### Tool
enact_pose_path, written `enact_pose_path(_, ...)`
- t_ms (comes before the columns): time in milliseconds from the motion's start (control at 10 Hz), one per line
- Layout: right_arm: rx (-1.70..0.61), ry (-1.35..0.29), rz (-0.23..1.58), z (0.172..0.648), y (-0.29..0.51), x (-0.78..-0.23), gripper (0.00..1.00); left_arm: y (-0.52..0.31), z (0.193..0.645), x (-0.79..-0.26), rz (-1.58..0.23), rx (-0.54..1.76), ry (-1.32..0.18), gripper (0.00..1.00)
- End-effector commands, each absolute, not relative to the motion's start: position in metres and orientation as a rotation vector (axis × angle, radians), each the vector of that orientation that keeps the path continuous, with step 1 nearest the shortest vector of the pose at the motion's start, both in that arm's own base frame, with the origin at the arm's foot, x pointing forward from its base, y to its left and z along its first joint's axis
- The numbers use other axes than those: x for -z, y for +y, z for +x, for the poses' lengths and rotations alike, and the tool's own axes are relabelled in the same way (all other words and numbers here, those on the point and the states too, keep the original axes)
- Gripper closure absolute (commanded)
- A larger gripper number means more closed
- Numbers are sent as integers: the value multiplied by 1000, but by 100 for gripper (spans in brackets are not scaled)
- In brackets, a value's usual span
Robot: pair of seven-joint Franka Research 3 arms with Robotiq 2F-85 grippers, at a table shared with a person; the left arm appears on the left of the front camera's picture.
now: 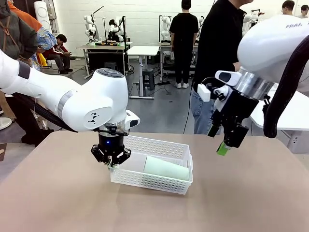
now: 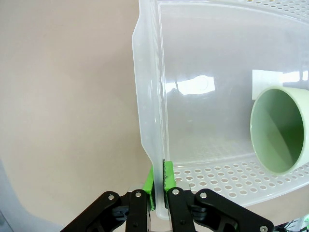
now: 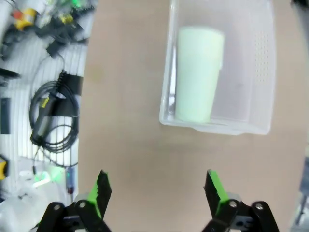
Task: Clean and organize the cups into the basket.
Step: Pick up the Organizing basket and move it to the center of the table, then pick up the Reusable plastic cup from the right side of the table and place it inside the Organizing basket.
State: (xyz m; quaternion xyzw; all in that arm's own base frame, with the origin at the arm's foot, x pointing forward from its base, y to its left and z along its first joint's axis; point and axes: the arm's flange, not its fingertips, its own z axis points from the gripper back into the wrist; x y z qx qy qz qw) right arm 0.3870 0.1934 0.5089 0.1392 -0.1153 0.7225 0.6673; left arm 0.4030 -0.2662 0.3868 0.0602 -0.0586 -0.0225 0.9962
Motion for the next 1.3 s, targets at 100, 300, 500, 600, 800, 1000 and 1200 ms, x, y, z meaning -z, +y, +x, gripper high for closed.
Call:
enact_pose_path(100,-1792,-533,785,396,99,-515,0,-263,401,-387,127,51,-126,100)
enact_pose_path(300,-1795,-805,931,411,41,-506,0,-263,401,-387,127,51,-126,100)
enact_pose_path(500,-1695,-923,1014,423,6,-489,0,-263,401,-387,127,51,-126,100)
enact_pose_path(600,-1620,-941,1017,429,-16,-472,0,-263,401,-387,127,51,-126,100)
enact_pose_path(800,-1512,-964,990,432,-62,-436,0,-263,401,-387,127,51,-126,100)
enact_pose_path(1000,-1399,-1037,969,423,-109,-409,0,-263,401,-387,127,51,-126,100)
enact_pose_path(1200,-1310,-1089,940,411,-141,-402,0,-263,401,-387,127,51,-126,100)
